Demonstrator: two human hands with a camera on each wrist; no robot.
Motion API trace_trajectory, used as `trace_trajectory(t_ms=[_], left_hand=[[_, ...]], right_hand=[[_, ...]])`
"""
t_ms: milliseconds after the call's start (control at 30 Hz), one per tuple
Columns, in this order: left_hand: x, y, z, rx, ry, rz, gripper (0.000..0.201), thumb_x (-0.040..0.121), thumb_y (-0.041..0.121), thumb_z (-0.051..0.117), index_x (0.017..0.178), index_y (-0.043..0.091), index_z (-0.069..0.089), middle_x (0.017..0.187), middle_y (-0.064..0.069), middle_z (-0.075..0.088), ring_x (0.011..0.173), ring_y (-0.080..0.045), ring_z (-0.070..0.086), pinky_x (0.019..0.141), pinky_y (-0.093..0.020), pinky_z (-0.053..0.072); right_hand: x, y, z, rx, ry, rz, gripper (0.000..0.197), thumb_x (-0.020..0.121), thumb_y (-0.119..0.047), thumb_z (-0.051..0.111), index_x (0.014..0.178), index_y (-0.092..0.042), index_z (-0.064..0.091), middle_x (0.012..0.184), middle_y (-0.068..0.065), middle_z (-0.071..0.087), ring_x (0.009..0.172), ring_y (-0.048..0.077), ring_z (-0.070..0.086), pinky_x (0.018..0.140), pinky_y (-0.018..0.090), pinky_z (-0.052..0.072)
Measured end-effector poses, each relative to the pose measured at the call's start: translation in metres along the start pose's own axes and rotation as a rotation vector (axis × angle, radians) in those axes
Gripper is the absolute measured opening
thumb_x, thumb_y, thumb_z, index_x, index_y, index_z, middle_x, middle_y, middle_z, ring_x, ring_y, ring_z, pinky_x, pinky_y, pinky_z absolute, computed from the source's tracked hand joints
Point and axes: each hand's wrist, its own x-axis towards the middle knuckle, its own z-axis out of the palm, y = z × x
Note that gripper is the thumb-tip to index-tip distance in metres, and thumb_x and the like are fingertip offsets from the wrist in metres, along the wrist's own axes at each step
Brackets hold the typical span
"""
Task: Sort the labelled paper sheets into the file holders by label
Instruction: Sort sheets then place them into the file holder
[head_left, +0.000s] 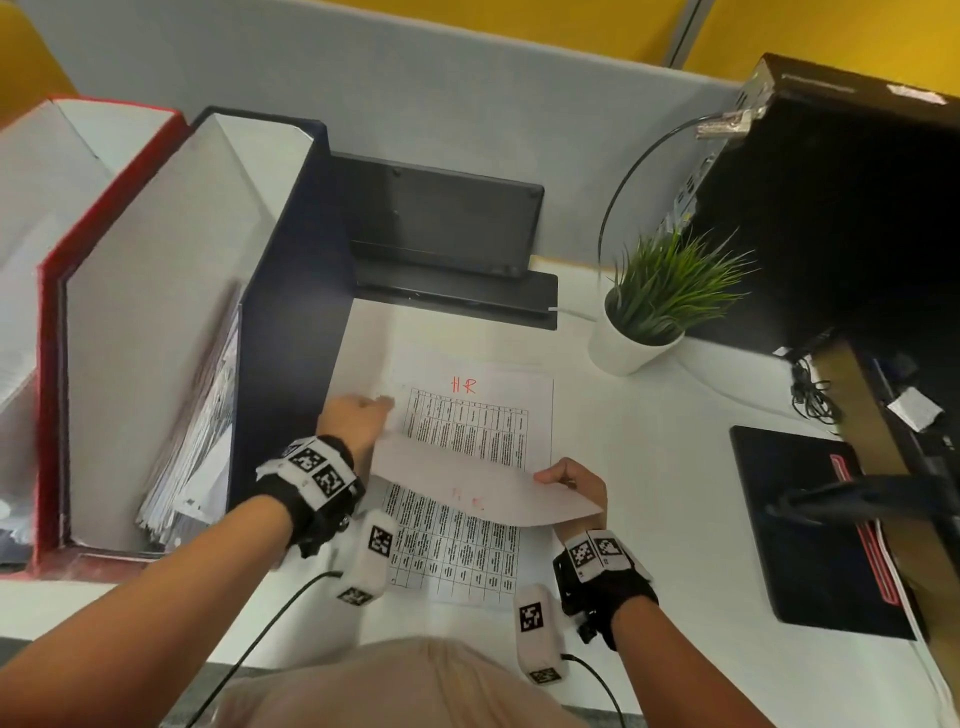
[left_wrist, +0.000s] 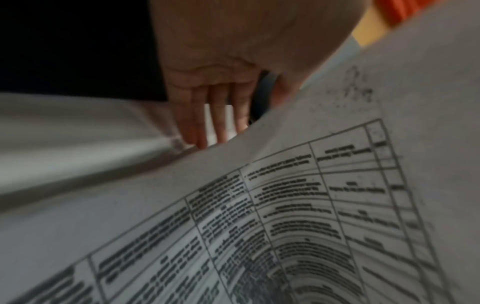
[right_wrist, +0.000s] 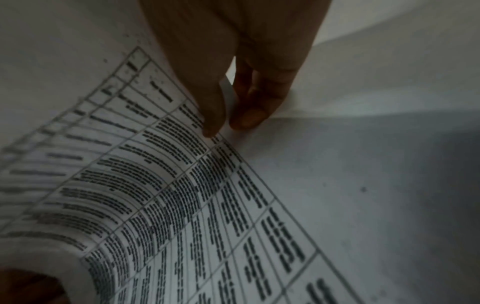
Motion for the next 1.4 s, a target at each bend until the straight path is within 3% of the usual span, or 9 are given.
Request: trace_trajectory(t_ms=[167,367,533,633,733,867,1033,1200,1400], left_hand=[[0.014,-0.007,0.003,0.234,0.056,-0.008,0.027,0.074,0.029,0.077,0.087,0.006,0.066,0.084,-0.001,0.060,0.079,-0.016,0.055,0.069,-0.025,0.044],[0.018,-0.015,0.006,0.219,0.103,0.087,0.024,0.075,0.021,0.077,0.062,0.006,0.063,0.062,-0.002,0.061,0.057,-0.010,0.054,0.051,-0.020,0.040],[0.014,-0.021,0.007,0.399,0.096,0.284,0.028,0.085,0.018,0.065,0.059,0.007,0.062,0.060,-0.008,0.061,0.058,-0.019,0.055,0.061,-0.028,0.049],[0.008,-0.025,0.006,0.392,0.178,0.480,0.013,0.087,0.012,0.061,0.085,0.006,0.072,0.083,-0.010,0.069,0.068,-0.021,0.061,0.065,-0.026,0.051],[-0.005,-0.028,0.008,0.197,0.155,0.689,0.018,0.085,0.003,0.061,0.096,0.012,0.072,0.090,0.000,0.066,0.069,-0.008,0.060,0.065,-0.011,0.048],[-0.019,-0.025,0.011,-0.179,-0.010,0.472,0.026,0.087,-0.008,0.050,0.076,0.014,0.059,0.086,-0.004,0.067,0.079,-0.015,0.063,0.066,-0.025,0.052],[-0.018,-0.014,0.003,-0.520,-0.178,0.185,0.023,0.078,-0.002,0.042,0.062,0.007,0.056,0.081,-0.011,0.072,0.080,-0.024,0.063,0.073,-0.032,0.048],[0.013,-0.012,0.001,-0.167,-0.054,0.015,0.028,0.090,0.031,0.052,0.084,0.006,0.064,0.091,-0.009,0.064,0.086,-0.025,0.059,0.079,-0.033,0.046],[0.015,-0.012,0.004,0.178,0.026,0.026,0.026,0.068,0.025,0.082,0.071,0.012,0.060,0.081,-0.005,0.064,0.080,-0.021,0.061,0.075,-0.029,0.050]], right_hand=[[0.000,-0.001,-0.002,0.087,-0.021,0.077,0.042,0.069,0.012,0.046,0.034,-0.010,0.052,0.060,0.009,0.046,0.058,0.025,0.049,0.053,0.027,0.045],[-0.004,-0.005,-0.003,-0.146,-0.008,0.005,0.047,0.072,0.015,0.045,0.033,-0.010,0.047,0.044,0.002,0.049,0.040,0.016,0.052,0.039,0.018,0.044],[-0.004,0.000,-0.003,-0.522,0.003,-0.282,0.031,0.073,0.011,0.068,0.058,-0.013,0.055,0.069,0.010,0.058,0.067,0.021,0.053,0.064,0.028,0.047],[-0.005,-0.004,0.000,-0.622,0.024,-0.253,0.020,0.070,-0.008,0.079,0.076,-0.006,0.061,0.078,0.014,0.064,0.069,0.021,0.058,0.063,0.028,0.050],[-0.007,-0.007,0.001,-0.510,0.054,-0.180,0.054,0.066,-0.004,0.082,0.113,0.004,0.057,0.110,0.018,0.065,0.101,0.029,0.063,0.088,0.044,0.053],[-0.007,-0.010,0.002,-0.418,0.067,-0.174,0.071,0.063,0.002,0.082,0.125,0.003,0.048,0.124,0.018,0.058,0.114,0.031,0.056,0.097,0.049,0.047],[-0.005,-0.010,-0.002,-0.474,0.007,-0.129,0.042,0.067,-0.006,0.081,0.104,0.003,0.062,0.096,0.018,0.067,0.079,0.025,0.061,0.072,0.032,0.053],[-0.003,-0.007,-0.007,-0.648,-0.016,-0.169,0.025,0.075,-0.003,0.073,0.065,-0.023,0.060,0.067,-0.005,0.059,0.060,0.006,0.052,0.056,0.014,0.041],[-0.010,-0.005,-0.007,-0.679,-0.033,-0.369,0.022,0.070,0.017,0.066,0.063,-0.004,0.065,0.066,0.004,0.052,0.057,0.004,0.043,0.050,0.000,0.033]])
